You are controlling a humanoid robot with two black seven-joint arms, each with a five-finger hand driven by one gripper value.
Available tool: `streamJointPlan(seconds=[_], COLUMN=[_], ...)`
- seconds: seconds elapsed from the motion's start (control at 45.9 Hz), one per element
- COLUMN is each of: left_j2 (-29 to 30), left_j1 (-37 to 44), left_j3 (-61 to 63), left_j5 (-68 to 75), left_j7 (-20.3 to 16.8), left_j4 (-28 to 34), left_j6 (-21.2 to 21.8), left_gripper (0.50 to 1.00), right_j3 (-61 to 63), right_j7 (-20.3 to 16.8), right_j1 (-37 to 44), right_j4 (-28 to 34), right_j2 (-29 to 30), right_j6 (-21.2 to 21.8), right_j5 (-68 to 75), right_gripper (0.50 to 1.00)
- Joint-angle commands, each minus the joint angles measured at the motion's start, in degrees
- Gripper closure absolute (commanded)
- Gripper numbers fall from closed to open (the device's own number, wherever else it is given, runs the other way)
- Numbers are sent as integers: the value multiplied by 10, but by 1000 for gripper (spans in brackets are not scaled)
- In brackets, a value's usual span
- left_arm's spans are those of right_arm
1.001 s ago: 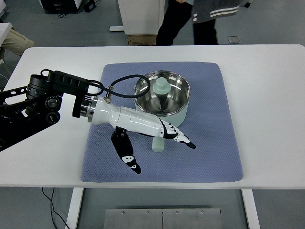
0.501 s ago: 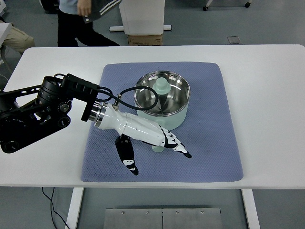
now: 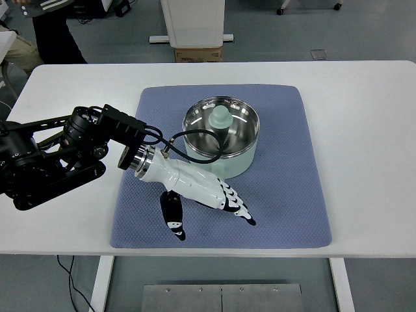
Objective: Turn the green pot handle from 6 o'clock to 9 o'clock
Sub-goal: 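Push the handle with the left hand, swinging it toward the left arm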
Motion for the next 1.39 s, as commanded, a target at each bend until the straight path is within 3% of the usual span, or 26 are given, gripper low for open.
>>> streamJointPlan(seconds=[0.0, 1.371], left_j2=[-3, 10], left_j1=[-1, -62], left_j3=[2, 57], left_j5=[9, 91], left_j7=[0, 0], left_j4=[2, -3], left_j6=[0, -14], left_gripper=[500, 500], right_j3=[0, 0], right_j7=[0, 0], right_j1=[0, 0], right_j4=[0, 0], right_j2=[0, 0], right_j6=[0, 0], right_j5=[0, 0], right_gripper=[500, 500])
